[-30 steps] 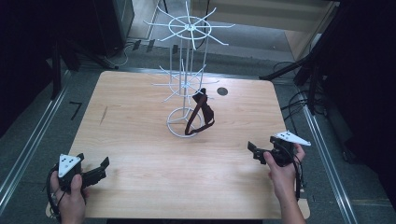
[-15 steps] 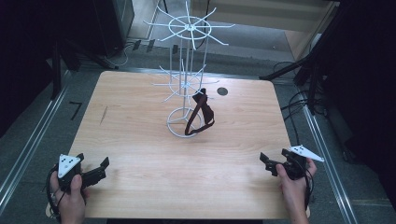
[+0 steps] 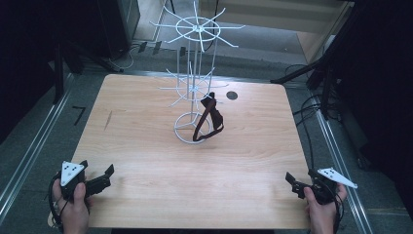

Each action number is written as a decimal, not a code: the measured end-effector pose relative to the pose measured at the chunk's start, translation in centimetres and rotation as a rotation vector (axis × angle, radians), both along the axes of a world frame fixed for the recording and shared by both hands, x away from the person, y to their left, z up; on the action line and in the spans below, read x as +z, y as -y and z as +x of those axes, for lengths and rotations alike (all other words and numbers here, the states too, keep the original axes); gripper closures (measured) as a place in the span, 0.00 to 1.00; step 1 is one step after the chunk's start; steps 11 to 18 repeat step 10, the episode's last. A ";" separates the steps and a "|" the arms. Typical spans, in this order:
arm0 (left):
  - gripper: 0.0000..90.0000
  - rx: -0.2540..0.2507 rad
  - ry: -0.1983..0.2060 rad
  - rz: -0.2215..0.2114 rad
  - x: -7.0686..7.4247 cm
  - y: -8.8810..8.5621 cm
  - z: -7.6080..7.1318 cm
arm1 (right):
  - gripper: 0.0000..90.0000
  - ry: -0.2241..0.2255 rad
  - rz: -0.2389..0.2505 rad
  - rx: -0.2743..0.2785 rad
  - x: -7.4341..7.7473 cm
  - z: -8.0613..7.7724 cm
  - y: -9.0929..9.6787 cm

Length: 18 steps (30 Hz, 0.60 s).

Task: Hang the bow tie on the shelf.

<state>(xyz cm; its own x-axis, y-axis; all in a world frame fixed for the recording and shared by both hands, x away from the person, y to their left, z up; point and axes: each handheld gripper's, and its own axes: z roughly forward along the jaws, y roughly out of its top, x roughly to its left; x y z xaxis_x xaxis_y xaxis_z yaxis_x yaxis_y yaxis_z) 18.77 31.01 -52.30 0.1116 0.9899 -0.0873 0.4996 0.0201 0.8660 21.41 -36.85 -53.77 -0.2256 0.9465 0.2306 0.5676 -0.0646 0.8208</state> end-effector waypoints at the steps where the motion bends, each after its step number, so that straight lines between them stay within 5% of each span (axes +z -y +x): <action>1: 0.09 0.001 -0.001 0.001 0.0 0.0 0.0 | 0.03 0.002 0.002 -0.003 -0.1 -0.2 0.2; 6: 0.09 0.001 -0.009 -0.001 0.0 0.0 0.1 | 0.07 0.002 0.029 -0.008 -0.6 -0.6 0.5; 10: 0.09 0.005 -0.013 -0.007 0.0 -0.1 0.1 | 0.12 -0.017 -0.017 -0.002 -0.9 -0.5 -0.4; 18: 0.09 0.005 -0.013 -0.007 0.0 -0.1 0.1 | 0.12 -0.017 -0.017 -0.002 -0.9 -0.5 -0.4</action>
